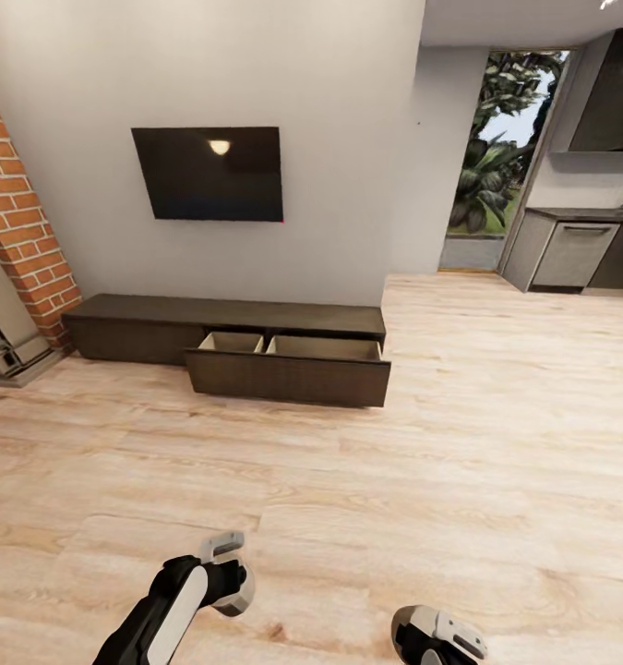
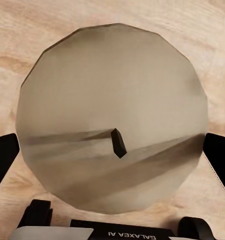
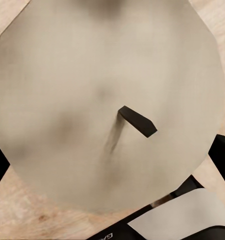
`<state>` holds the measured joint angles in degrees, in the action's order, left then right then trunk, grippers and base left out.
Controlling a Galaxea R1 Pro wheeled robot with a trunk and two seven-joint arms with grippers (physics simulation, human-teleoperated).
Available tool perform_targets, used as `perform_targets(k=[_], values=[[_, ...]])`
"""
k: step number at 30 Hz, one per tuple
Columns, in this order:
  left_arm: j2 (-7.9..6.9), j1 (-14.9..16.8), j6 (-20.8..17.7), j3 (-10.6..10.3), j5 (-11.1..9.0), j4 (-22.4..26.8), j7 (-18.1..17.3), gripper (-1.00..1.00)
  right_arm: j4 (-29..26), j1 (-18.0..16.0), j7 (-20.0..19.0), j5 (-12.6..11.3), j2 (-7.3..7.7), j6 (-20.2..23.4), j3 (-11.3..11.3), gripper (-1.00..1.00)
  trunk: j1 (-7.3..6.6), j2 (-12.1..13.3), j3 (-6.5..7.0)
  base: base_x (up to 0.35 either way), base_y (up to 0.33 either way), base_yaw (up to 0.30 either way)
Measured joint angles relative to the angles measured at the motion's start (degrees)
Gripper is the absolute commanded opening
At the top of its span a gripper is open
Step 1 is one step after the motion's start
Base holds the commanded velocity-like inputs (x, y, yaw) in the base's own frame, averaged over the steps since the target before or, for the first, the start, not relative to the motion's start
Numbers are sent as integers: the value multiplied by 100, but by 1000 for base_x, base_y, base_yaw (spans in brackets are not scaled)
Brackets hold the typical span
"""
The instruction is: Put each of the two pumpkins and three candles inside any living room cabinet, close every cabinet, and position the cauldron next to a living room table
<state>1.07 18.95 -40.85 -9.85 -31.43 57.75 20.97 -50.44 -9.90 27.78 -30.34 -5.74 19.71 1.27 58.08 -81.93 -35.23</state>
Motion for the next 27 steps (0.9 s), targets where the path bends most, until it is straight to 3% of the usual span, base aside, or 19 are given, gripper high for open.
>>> perform_targets(k=[27], values=[[0,0,-1,1,3,0,0,-100,1,0,9,43,0,-147,5,-100,0,0,0,350,70,-3]])
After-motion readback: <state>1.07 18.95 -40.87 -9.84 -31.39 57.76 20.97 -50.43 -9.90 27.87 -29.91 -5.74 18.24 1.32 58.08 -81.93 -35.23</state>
